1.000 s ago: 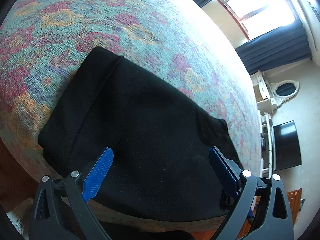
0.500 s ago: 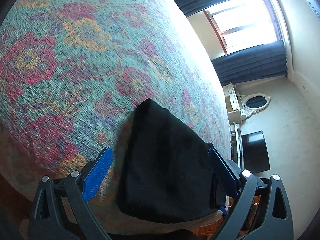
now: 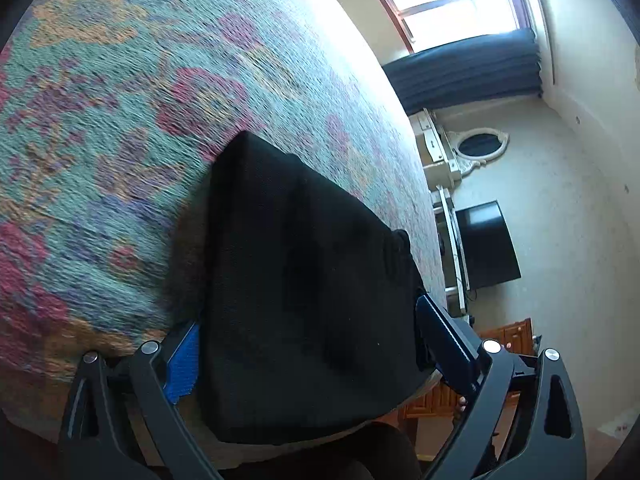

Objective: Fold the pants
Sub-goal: 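Grasp the pants edge with the left tool and lift it over the stack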

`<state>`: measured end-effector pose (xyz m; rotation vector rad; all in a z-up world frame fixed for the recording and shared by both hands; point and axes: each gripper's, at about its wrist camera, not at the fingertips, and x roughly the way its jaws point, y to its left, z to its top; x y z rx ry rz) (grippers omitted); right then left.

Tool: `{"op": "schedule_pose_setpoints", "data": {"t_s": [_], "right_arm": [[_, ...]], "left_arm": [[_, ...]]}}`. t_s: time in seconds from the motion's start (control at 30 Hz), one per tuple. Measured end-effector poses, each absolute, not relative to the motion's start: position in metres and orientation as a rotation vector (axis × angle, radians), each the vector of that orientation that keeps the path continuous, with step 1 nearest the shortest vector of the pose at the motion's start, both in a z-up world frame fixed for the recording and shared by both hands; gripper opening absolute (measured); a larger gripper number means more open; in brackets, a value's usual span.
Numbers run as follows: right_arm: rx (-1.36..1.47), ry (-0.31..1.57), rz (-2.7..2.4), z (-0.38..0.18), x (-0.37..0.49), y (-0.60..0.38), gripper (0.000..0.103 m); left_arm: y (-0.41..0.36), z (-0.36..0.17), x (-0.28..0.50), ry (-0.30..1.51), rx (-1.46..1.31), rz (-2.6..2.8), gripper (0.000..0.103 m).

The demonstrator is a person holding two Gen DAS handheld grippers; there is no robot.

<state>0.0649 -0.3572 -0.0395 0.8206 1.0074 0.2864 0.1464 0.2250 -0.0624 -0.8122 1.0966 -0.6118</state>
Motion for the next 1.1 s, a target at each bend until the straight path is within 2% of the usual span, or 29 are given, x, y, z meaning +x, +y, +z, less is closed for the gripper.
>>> {"op": "schedule_pose_setpoints", "data": {"t_s": [0.07,0.13,0.17,0.33,0.5,0.6,0.8,0.93,1.1], "right_arm": [[0.842,1.006,0.29,-0.04,0.064,-0.359,0.089],[0.868,1.004,0.293,-0.042,0.062,-0.361,0.089],[0.882,1.004,0.294,-0.043,0.062,-0.362,0.089],[0.936,1.011,0.301,-0.047,0.06,-0.367,0.089],[0.927,1.014,0.31,-0.044,0.061,-0.363,0.089],[0.906,1.016,0.329,-0.04,0.06,-0.356,0.089],[0.843,0.999,0.375,-0.026,0.059,-0.339,0.089],[0.833,0.955,0.365,-0.016,0.056,-0.34,0.089],[0.881,0.883,0.288,-0.011,0.05,-0.362,0.089]], "left_arm": [[0.214,-0.062,0.147,1.112,-0.78,-0.622,0.08],[0.21,-0.072,0.15,1.16,-0.815,-0.611,0.03],[0.21,-0.08,0.151,1.19,-0.834,-0.584,0.023],[0.217,-0.078,0.148,1.161,-0.914,-0.574,0.018],[0.204,-0.028,0.149,1.065,-0.931,-0.621,0.017],[0.17,0.02,0.152,1.005,-0.883,-0.685,0.017],[0.055,0.094,0.158,0.987,-0.626,-0.81,0.017],[-0.027,0.1,0.159,1.037,-0.467,-0.875,0.017],[-0.111,0.058,0.162,1.148,-0.352,-0.876,0.017]]}}
